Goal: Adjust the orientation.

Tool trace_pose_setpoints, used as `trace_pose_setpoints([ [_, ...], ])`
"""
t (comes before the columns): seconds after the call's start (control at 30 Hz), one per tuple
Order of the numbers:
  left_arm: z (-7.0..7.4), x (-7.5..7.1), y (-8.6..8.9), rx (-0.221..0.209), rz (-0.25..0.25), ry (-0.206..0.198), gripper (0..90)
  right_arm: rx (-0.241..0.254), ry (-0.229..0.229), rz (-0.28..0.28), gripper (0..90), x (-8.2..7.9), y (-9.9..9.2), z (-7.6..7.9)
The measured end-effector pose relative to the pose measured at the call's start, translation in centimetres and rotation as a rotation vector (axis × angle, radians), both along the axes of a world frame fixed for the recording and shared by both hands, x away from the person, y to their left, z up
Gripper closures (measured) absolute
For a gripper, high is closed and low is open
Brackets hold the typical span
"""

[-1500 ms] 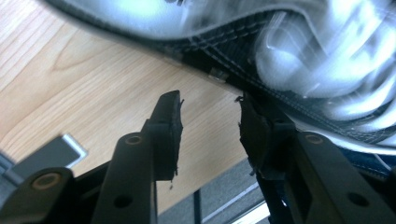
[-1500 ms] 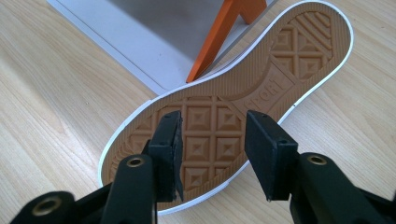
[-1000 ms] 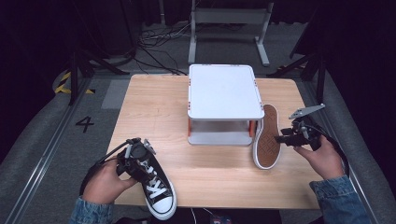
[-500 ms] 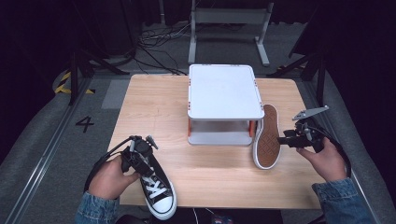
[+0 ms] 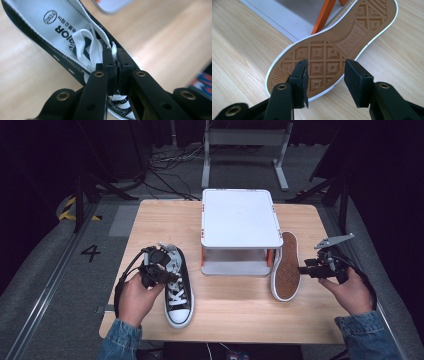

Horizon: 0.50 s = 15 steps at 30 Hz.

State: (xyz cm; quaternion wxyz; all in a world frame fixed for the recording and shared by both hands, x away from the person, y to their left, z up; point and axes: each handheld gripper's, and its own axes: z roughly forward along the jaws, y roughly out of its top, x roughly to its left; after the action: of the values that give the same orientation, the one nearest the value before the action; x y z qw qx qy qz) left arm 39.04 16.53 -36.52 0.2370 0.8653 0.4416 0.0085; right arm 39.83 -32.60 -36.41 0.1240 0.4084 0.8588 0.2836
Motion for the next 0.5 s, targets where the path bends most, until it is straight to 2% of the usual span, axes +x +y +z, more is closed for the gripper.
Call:
trace_pose_setpoints([
  [0.1, -0.9, 1.2, -0.9, 0.086, 0.022, 0.0, 86.3, 0.001, 0.001, -0.004, 55.3, -0.1, -0.1, 0.0],
  [0.13, -1.1, 1.5, -1.0, 0.094, 0.027, 0.0, 86.0, -0.001, 0.001, -0.005, 55.3, -0.1, -0.2, 0.0],
  [0.2, -1.2, 1.9, -0.9, 0.066, 0.031, 0.02, 83.5, 0.0, 0.003, -0.006, 55.2, -0.1, -0.4, -0.1],
  [0.23, -1.1, 2.1, -0.8, 0.038, 0.018, 0.026, 79.3, -0.001, 0.003, -0.01, 55.3, -0.1, -0.4, -0.1],
  [0.3, -0.9, 2.4, -0.7, -0.017, 0.02, 0.035, 68.3, -0.003, 0.006, -0.015, 55.1, -0.2, -0.5, -0.2],
  [0.33, -0.9, 2.7, -0.9, -0.024, 0.03, 0.041, 61.4, -0.004, 0.007, -0.018, 55.2, -0.2, -0.5, -0.2],
  [0.37, -0.9, 3.0, -1.1, -0.012, 0.036, 0.043, 55.9, -0.004, 0.005, -0.019, 55.1, -0.2, -0.4, -0.3],
  [0.43, -1.3, 3.6, -1.7, 0.034, 0.043, 0.041, 57.3, -0.009, 0.007, -0.014, 55.1, -0.4, -0.3, -0.3],
  [0.47, -1.8, 4.0, -2.1, 0.077, 0.048, 0.052, 60.6, -0.009, 0.005, -0.014, 55.1, -0.4, -0.3, -0.3],
  [0.5, -2.1, 4.3, -2.4, 0.1, 0.044, 0.052, 72.8, -0.011, 0.003, -0.014, 55.1, -0.5, -0.3, -0.3],
])
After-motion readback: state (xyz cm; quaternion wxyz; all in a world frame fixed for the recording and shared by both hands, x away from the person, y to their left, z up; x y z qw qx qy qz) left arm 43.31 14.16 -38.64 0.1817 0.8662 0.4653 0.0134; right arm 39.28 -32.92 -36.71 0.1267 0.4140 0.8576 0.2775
